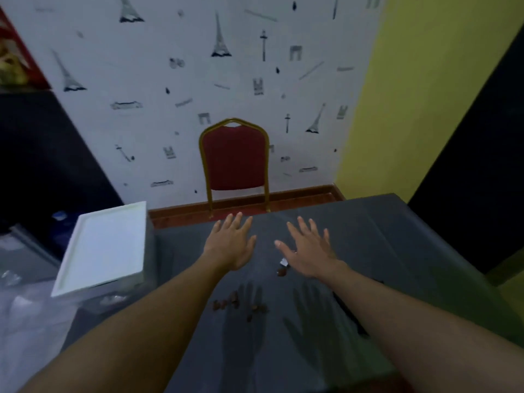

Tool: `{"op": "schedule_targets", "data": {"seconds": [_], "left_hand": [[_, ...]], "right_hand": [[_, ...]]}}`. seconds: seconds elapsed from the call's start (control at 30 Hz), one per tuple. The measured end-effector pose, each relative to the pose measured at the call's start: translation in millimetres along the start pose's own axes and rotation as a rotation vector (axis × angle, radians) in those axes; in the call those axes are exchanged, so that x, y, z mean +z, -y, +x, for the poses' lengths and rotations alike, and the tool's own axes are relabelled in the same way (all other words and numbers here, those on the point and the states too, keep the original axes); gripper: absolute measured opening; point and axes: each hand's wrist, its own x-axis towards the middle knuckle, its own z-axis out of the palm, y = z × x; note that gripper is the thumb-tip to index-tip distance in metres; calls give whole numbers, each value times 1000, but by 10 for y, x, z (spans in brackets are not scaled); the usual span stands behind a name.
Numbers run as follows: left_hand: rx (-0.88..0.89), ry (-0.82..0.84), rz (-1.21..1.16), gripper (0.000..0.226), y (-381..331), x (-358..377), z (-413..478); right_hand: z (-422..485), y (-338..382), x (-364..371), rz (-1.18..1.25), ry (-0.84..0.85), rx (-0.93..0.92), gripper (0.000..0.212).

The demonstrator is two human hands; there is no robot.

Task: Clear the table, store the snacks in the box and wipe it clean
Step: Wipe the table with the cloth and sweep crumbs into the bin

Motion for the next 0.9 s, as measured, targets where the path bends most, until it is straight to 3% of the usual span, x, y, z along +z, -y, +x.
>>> {"op": "schedule_targets", "data": {"seconds": [0.5,0.9], "left_hand": [[-434,-93,-95,63,874,201,-876],[-623,-110,-135,61,1717,290,-1899]], "right_hand": [[419,1013,483,-7,157,-399,84],[129,2257,854,-30,199,-599,81]]}}
